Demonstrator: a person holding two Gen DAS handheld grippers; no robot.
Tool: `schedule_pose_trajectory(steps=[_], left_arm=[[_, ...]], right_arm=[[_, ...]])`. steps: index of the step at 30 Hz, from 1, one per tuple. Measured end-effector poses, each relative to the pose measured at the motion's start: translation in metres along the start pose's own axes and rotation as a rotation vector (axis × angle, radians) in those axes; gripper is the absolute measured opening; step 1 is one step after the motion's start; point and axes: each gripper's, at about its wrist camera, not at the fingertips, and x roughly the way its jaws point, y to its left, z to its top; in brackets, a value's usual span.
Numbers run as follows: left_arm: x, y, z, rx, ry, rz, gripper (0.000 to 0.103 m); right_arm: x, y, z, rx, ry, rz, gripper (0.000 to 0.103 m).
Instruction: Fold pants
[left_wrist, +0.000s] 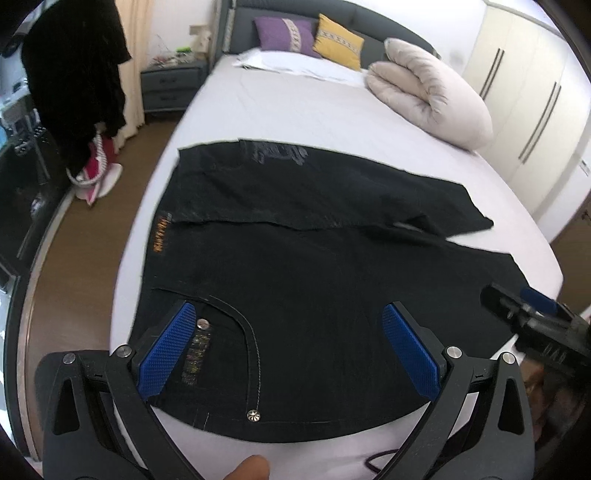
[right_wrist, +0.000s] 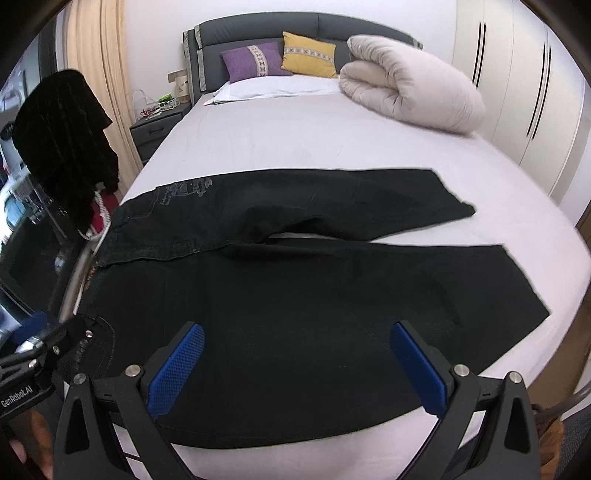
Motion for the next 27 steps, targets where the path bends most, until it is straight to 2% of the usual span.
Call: schedule_pose_trajectory(steps=[5,7,9,11,13,15,18,20,22,24,27], left_arm=[[0.022,0.004,-0.004,0.047,0.016,0.067,0.103],[0.037,0.010,0.000,0.042,0.062,0.090,0.103],[0.053,0.020,0.008,0.003,0.118,0.104,0.103],[0.066,0.034,0.022,-0.033,0.121,0.100,0.103],[0.079,0.044,0.043,-0.025,0.108,0.098,0.103],[0.094,0.049,0.075,0.044,0.079,0.077,0.103],[0.126,0.058,0.134,0.207,0.022,0.075,0.103],[0.151,0.067,0.173,0.290,0.013,0.036,0.101],[0.182,0.074,0.206,0.358,0.065,-0.026,0.100],[0.212,0.078,0.230,0.427,0.121,-0.033,0.093],[0.251,0.081,0.253,0.490,0.228,-0.115,0.083]], right_arm=[[0.019,-0.017,0.011,0.027,0.059,0.097,0.103],[0.032,-0.023,0.015,0.035,0.092,0.120,0.101],[0.044,-0.031,0.020,0.046,0.128,0.150,0.096],[0.060,-0.039,0.028,0.061,0.169,0.179,0.091],[0.072,-0.047,0.038,0.067,0.194,0.208,0.087],[0.083,-0.052,0.050,0.056,0.209,0.251,0.087],[0.095,-0.052,0.073,-0.038,0.200,0.304,0.082],[0.101,-0.047,0.089,-0.133,0.178,0.329,0.080],[0.107,-0.041,0.100,-0.241,0.156,0.361,0.075],[0.114,-0.037,0.112,-0.337,0.140,0.401,0.075],[0.133,-0.034,0.127,-0.428,0.146,0.432,0.073]])
